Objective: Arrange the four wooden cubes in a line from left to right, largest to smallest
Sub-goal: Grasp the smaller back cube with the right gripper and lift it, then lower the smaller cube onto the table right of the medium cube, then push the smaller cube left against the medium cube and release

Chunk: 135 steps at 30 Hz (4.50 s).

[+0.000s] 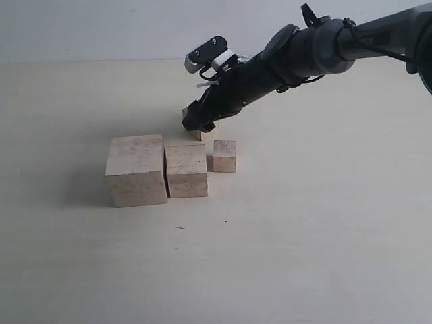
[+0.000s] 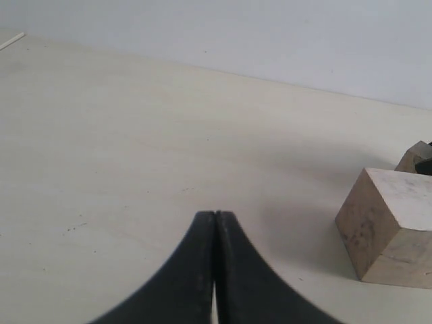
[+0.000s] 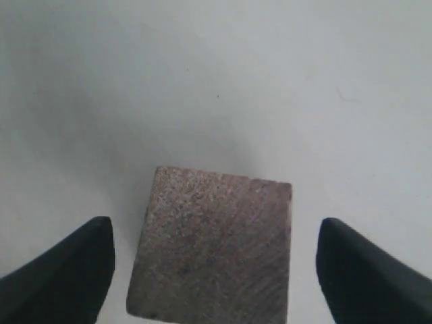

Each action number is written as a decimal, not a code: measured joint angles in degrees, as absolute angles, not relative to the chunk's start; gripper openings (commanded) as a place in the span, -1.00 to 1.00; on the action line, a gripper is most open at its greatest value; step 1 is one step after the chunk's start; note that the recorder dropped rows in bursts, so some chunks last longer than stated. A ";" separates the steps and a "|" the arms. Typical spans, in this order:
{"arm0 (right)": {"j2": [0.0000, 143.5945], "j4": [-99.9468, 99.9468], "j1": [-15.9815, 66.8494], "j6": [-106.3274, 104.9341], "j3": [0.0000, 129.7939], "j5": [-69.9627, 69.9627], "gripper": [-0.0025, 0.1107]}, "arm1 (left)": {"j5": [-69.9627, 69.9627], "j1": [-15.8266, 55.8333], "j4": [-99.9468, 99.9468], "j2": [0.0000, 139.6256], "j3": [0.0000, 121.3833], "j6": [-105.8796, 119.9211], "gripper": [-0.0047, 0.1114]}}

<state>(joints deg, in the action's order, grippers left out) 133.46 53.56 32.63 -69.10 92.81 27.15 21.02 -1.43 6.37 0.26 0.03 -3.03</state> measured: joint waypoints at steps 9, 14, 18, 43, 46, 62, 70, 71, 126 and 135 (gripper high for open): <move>130.86 48.99 32.63 -65.63 92.81 32.82 -0.96 | 21.02 -1.43 6.37 0.26 0.03 -3.03 -0.92; 125.29 39.25 32.63 -61.34 92.81 37.41 -0.96 | 21.02 -1.43 6.37 0.26 0.03 -3.03 -0.92; 119.77 33.52 32.63 -60.33 92.81 44.57 -0.96 | 21.02 -1.43 6.37 0.26 0.03 -3.03 -0.92; 118.99 43.90 25.46 -96.25 80.27 65.03 -0.96 | 21.02 -1.43 6.37 0.26 0.03 -3.03 -0.92; 120.97 44.69 25.46 -97.50 80.27 64.89 -0.96 | 21.02 -1.43 6.37 0.26 0.03 -3.03 -0.92; 126.98 51.79 25.46 -106.32 80.15 60.48 -0.96 | 21.02 -1.43 6.37 0.26 0.03 -3.03 -0.92; 126.98 53.09 25.46 -109.77 80.15 58.84 -0.96 | 21.02 -1.43 6.37 0.26 0.03 -3.03 -0.92; 126.98 53.22 25.46 -110.37 80.15 58.84 -0.96 | 21.02 -1.43 6.37 0.26 0.03 -3.03 -0.92; 125.57 60.65 27.08 -108.63 80.15 59.40 0.24 | 21.02 -1.43 6.37 0.26 0.03 -3.03 -0.92; 120.21 60.65 27.30 -97.09 80.06 48.93 0.14 | 21.02 -1.43 6.37 0.26 0.03 -3.03 -0.92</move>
